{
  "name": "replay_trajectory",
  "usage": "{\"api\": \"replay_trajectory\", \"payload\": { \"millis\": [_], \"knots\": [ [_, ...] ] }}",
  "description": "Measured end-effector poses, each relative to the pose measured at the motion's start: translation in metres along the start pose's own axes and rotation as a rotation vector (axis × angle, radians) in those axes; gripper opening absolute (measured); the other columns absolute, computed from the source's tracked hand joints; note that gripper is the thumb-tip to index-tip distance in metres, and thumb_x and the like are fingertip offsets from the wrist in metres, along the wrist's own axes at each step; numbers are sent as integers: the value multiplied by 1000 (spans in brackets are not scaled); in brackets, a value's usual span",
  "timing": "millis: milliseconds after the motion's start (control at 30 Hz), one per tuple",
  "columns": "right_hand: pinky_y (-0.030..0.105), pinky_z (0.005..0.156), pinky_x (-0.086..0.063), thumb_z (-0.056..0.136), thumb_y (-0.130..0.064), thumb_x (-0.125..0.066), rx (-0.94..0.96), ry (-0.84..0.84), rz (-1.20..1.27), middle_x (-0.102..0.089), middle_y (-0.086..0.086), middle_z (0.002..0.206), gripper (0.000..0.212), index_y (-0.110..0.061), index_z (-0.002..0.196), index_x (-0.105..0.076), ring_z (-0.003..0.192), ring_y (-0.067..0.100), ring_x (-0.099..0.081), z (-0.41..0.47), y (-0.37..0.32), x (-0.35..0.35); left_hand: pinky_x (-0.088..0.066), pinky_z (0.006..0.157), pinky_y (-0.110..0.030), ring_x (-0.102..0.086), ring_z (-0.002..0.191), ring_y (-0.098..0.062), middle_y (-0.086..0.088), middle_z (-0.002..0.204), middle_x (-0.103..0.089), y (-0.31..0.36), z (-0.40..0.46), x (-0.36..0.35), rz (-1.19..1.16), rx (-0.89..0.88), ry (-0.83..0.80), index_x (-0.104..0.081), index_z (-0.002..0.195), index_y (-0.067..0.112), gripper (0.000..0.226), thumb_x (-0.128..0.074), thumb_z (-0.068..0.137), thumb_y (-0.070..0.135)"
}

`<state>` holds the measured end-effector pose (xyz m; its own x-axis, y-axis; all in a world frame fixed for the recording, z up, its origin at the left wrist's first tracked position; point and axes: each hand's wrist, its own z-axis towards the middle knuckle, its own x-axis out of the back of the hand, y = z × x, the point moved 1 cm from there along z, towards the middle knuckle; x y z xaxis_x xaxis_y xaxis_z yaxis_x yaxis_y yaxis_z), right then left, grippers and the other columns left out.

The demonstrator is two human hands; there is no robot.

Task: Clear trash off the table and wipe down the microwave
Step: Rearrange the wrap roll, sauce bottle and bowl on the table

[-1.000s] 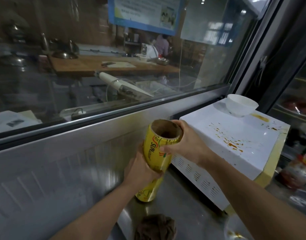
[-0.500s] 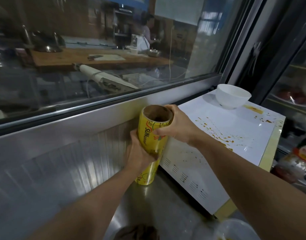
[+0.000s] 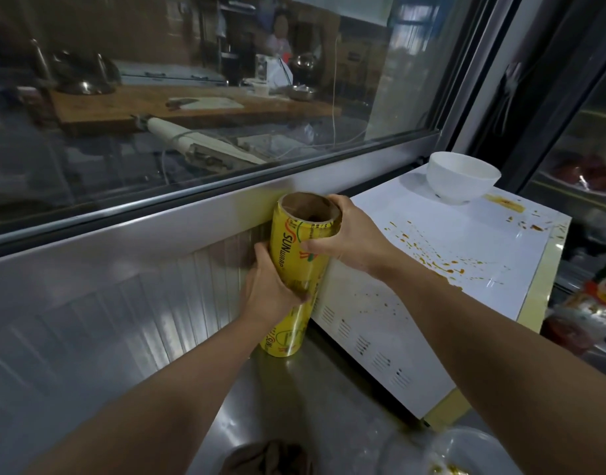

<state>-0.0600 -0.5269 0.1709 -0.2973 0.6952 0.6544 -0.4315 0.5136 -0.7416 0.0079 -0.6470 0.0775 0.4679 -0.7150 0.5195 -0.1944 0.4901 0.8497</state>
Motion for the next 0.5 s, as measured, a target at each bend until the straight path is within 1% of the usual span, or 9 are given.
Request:
{"api": "replay_trajectory", "payload": {
  "millis": [100, 200, 267, 333, 400, 500],
  "knots": [
    [42, 96, -46, 63, -33, -82, 30, 15, -38, -60, -10, 116, 74, -25, 125, -43, 111, 15, -57, -6, -2, -4, -51, 84, -45, -54, 110, -32, -9, 122, -53, -1, -4, 4, 110, -8, 18, -32, 116, 18, 86, -89, 54, 29],
    [46, 100, -41, 66, -36, -80, 50, 73, -111, -58, -5, 123, 69, -23, 123, -44, 115, 18, -53, -13, -4, -7, -46, 79, -42, -53, 109, -34, -11, 122, -51, -3, -9, 6, 186, -13, 18, -32, 116, 19, 78, -85, 61, 30],
    [41, 102, -39, 68, -33, -80, 52, 102, -129, -55, -2, 127, 70, -20, 126, -43, 120, 21, -49, -17, -4, -5, -45, 76, -40, -55, 107, -34, -11, 121, -53, -4, -12, 9, 214, -21, 3, -32, 117, 19, 71, -81, 67, 31],
    [33, 101, -35, 70, -30, -79, 35, 108, -141, -48, 2, 137, 80, -18, 136, -35, 127, 21, -43, -24, -4, -2, -48, 76, -41, -56, 106, -33, -11, 121, -56, -6, -15, 12, 225, -37, -38, -30, 119, 18, 67, -77, 72, 31],
    [34, 103, -33, 72, -28, -78, 2, 103, -170, -40, 3, 145, 91, -17, 144, -24, 132, 21, -37, -33, -3, 2, -50, 82, -44, -57, 108, -32, -9, 126, -56, -5, -20, 17, 240, -42, -83, -26, 128, 18, 74, -75, 74, 32],
    [32, 105, -32, 75, -21, -76, -8, 93, -210, -36, 3, 148, 90, -16, 146, -20, 133, 19, -36, -54, -2, 9, -48, 91, -45, -52, 119, -31, -6, 138, -47, -1, -32, 26, 268, -42, -134, -9, 144, 23, 99, -76, 73, 37]
  ]
}}
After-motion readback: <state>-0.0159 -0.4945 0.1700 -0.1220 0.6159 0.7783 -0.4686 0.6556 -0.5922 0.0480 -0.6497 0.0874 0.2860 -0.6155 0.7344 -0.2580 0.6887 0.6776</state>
